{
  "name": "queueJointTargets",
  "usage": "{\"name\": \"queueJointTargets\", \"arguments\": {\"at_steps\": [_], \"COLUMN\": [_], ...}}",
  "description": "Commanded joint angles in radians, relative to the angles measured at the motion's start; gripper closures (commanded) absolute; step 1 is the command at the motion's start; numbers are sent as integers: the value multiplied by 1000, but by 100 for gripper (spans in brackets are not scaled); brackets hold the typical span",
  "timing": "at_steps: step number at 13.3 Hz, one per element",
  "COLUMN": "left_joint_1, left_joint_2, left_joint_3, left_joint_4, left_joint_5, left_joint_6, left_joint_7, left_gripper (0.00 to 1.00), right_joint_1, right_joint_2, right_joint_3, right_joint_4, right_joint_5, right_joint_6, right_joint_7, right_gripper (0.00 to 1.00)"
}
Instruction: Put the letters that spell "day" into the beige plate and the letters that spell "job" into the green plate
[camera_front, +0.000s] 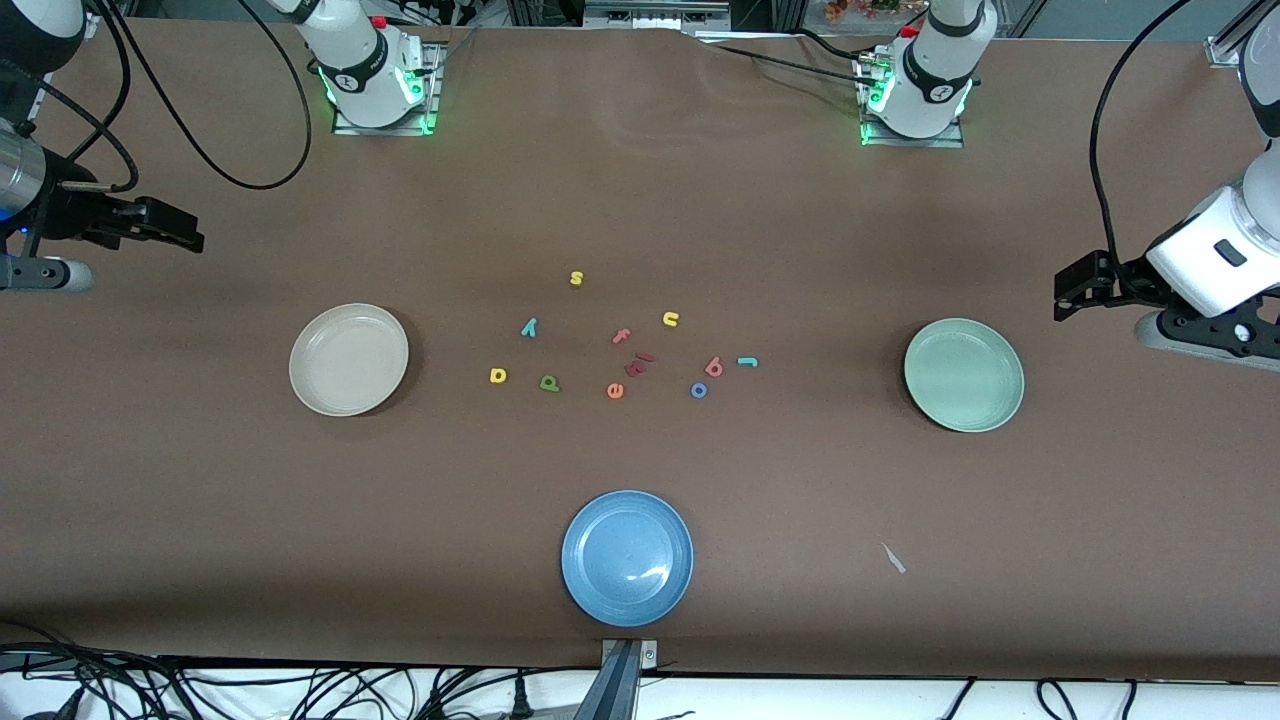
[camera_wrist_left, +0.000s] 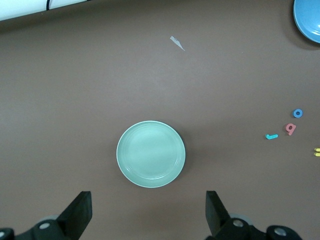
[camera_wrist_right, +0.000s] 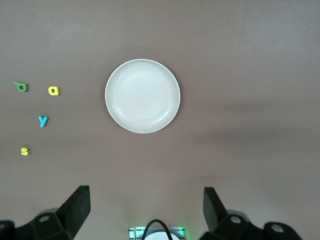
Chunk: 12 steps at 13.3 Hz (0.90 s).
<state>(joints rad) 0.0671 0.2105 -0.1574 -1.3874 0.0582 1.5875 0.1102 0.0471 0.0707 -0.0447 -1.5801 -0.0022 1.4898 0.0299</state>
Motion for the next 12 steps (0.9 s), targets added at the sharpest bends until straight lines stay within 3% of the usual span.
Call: {"name": "queueJointTargets", "arguments": {"at_steps": [1,12], "left_joint_1": [2,2], "left_joint_2": [-3,-3], "left_joint_3": [1,-2], "left_joint_4": [5,5], "left_joint_5": [-35,-35], "left_joint_6": [-4,-4], "left_joint_7": [26,26], "left_gripper": [0,0], "right_joint_1": [7,13], "right_joint_2": [15,15], "right_joint_3": [-6,-6], "right_joint_4": [32,25], "right_joint_5": [2,7], "right_joint_6": [-8,-10], "right_joint_7": [-5,12], "right_gripper": [0,0]}}
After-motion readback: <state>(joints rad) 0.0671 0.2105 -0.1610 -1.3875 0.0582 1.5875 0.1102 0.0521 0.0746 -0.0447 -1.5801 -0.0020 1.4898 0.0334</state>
